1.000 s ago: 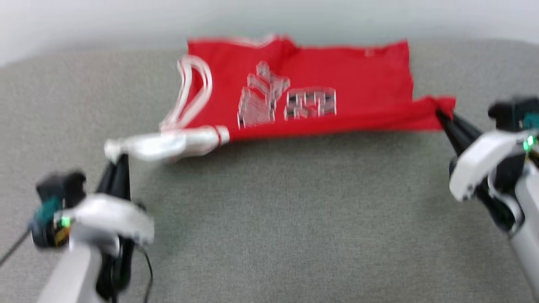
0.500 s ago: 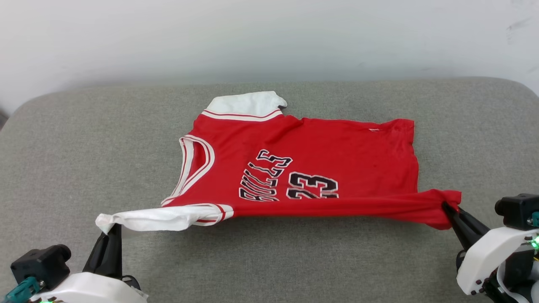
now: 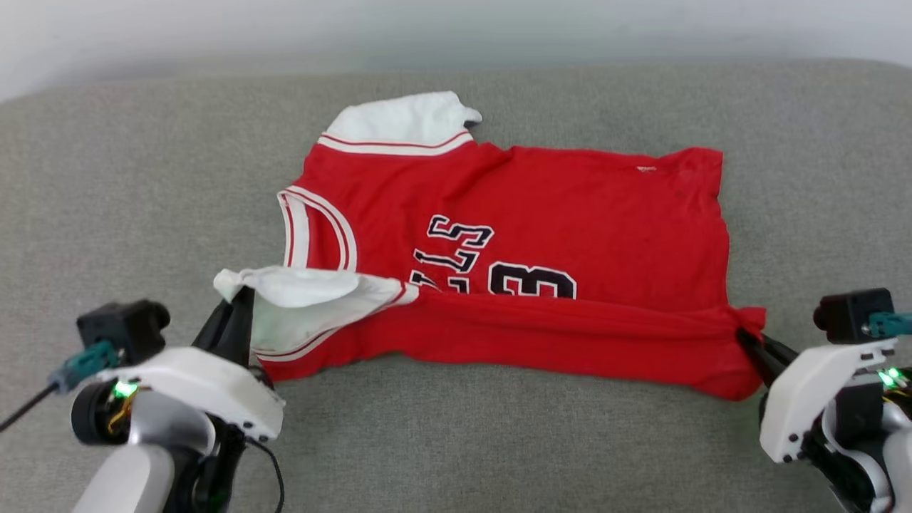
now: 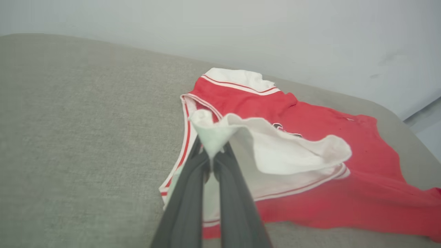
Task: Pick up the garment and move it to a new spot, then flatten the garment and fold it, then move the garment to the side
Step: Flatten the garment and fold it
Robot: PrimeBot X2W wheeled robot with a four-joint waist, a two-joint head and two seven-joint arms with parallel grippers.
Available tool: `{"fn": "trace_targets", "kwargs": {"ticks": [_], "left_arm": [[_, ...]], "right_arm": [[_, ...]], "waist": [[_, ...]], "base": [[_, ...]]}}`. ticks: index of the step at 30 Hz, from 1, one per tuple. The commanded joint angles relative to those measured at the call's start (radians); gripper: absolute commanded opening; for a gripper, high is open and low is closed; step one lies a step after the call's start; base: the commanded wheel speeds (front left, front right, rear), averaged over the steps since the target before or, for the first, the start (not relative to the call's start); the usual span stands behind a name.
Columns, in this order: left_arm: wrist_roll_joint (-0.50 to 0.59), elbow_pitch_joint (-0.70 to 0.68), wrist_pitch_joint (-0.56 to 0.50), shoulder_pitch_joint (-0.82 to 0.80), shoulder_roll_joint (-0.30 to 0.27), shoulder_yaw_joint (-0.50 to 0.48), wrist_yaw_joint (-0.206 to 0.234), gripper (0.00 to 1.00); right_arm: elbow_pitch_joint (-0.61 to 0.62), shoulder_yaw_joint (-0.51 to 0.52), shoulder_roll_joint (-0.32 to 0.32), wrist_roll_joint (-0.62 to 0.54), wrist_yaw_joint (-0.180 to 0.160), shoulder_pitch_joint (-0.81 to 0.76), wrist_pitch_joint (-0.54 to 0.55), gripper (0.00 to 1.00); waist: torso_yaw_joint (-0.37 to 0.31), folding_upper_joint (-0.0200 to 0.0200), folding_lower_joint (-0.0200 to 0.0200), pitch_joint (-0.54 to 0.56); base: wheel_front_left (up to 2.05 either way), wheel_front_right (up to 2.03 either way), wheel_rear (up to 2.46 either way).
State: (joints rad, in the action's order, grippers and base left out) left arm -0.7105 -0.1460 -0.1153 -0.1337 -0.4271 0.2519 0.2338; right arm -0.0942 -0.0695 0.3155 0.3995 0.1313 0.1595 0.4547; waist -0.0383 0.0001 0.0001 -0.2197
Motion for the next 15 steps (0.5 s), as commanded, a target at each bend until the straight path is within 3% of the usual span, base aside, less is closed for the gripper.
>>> {"fn": "trace_targets", "kwargs": {"ticks": [1, 9, 10, 12, 13, 15], "left_arm": [[0.0, 0.017, 0.0, -0.018, -0.001, 0.0, -0.007, 0.0], [-0.034, 0.298, -0.034, -0.19, 0.031, 0.035, -0.087, 0.0], [-0.04, 0.331, -0.046, -0.205, 0.036, 0.044, -0.098, 0.16], [-0.052, 0.387, -0.066, -0.233, 0.045, 0.056, -0.122, 0.49], [-0.058, 0.412, -0.075, -0.244, 0.046, 0.063, -0.133, 0.99], [-0.069, 0.454, -0.077, -0.264, 0.057, 0.067, -0.152, 1.0]], "right_arm": [[-0.008, -0.006, 0.003, 0.005, -0.001, 0.018, -0.002, 0.0], [-0.148, -0.129, 0.034, 0.016, -0.001, 0.157, -0.05, 0.0], [-0.167, -0.145, 0.041, 0.013, -0.001, 0.17, -0.059, 0.05], [-0.203, -0.174, 0.047, 0.012, -0.001, 0.198, -0.081, 0.5], [-0.223, -0.189, 0.049, 0.016, -0.001, 0.205, -0.086, 1.0], [-0.257, -0.208, 0.055, 0.02, -0.001, 0.218, -0.105, 1.0]], "waist": [[-0.005, -0.0001, -0.0001, -0.028], [-0.029, -0.0001, -0.0001, -0.089], [-0.031, -0.0001, -0.0001, -0.093], [-0.031, -0.0001, -0.0001, -0.098], [-0.032, -0.0001, -0.0001, -0.1], [-0.032, -0.0001, -0.0001, -0.1]], "base": [[0.0, 0.0, 0.0], [0.0, 0.0, 0.0], [0.0, 0.0, 0.0], [0.0, 0.0, 0.0], [0.0, 0.0, 0.0], [0.0, 0.0, 0.0]]}}
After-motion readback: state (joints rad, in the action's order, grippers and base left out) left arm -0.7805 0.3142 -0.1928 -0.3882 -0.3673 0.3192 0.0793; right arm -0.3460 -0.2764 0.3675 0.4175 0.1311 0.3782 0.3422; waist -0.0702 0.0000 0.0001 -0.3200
